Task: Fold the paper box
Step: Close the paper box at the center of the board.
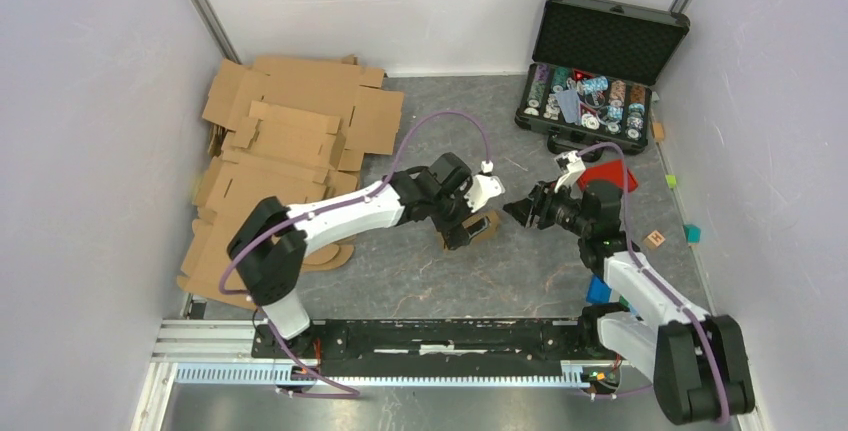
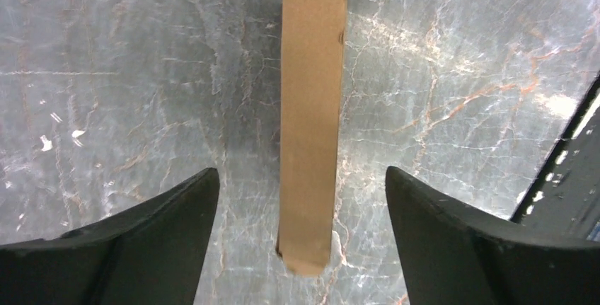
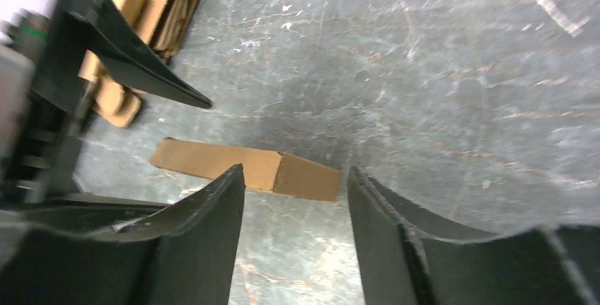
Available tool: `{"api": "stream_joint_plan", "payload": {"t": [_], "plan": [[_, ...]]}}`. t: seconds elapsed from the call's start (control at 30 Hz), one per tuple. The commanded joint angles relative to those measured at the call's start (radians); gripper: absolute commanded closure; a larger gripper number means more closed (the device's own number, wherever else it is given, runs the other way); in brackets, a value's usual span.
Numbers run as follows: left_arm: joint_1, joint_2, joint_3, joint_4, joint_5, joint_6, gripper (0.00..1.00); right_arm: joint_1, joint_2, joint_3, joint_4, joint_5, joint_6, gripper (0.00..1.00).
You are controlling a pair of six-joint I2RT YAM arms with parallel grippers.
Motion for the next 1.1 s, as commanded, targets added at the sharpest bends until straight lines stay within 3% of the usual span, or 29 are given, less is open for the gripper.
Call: {"api": "stream_joint_plan", "payload": {"t": [0.0,0.13,0.2,0.3,0.37,0.5,0.67,0.77,0.9,0.93,1.0,1.07], "plan": [[-0.005,-0.181,-0.061,0.070,-0.055,-0.047,0.00,-0.003,-0.118,0.075,-0.174,0.083,-0.211,0.31],[-0.005,-0.377,-0.211,0.209,-0.144,-0.126,0.00,-0.003,-0.213,0.101,-0.231,0.152,-0.278,0.02],[-0.004,-0.491,-0.307,0.294,-0.201,-0.185,0.00,-0.002,-0.229,0.094,-0.201,0.180,-0.264,0.02],[0.000,-0.652,-0.448,0.399,-0.309,-0.365,0.00,-0.002,-0.259,0.019,0.008,0.134,-0.170,0.02],[0.010,-0.714,-0.489,0.375,-0.371,-0.510,0.00,0.004,-0.267,-0.015,0.144,0.085,-0.135,0.02],[0.037,-0.743,-0.495,0.266,-0.336,-0.673,0.00,0.014,-0.206,-0.004,0.263,-0.027,-0.137,0.02],[0.041,-0.898,-0.622,0.318,-0.350,-0.769,0.00,0.004,-0.100,-0.010,0.424,0.043,0.148,0.02],[0.068,-0.993,-0.679,0.323,-0.339,-0.820,0.00,-0.029,0.009,-0.021,0.677,-0.127,0.306,0.02],[0.128,-0.995,-0.691,0.276,-0.291,-0.858,0.00,0.002,0.169,0.034,1.045,-0.215,0.510,0.02],[0.155,-0.988,-0.696,0.274,-0.267,-0.871,0.00,0.029,0.187,0.068,1.028,-0.237,0.473,0.02],[0.203,-0.977,-0.710,0.281,-0.211,-0.895,0.00,0.104,0.196,0.189,0.761,-0.265,0.235,0.02],[0.241,-0.980,-0.736,0.300,-0.179,-0.919,0.00,0.208,0.172,0.350,0.254,-0.157,-0.195,0.02]]}}
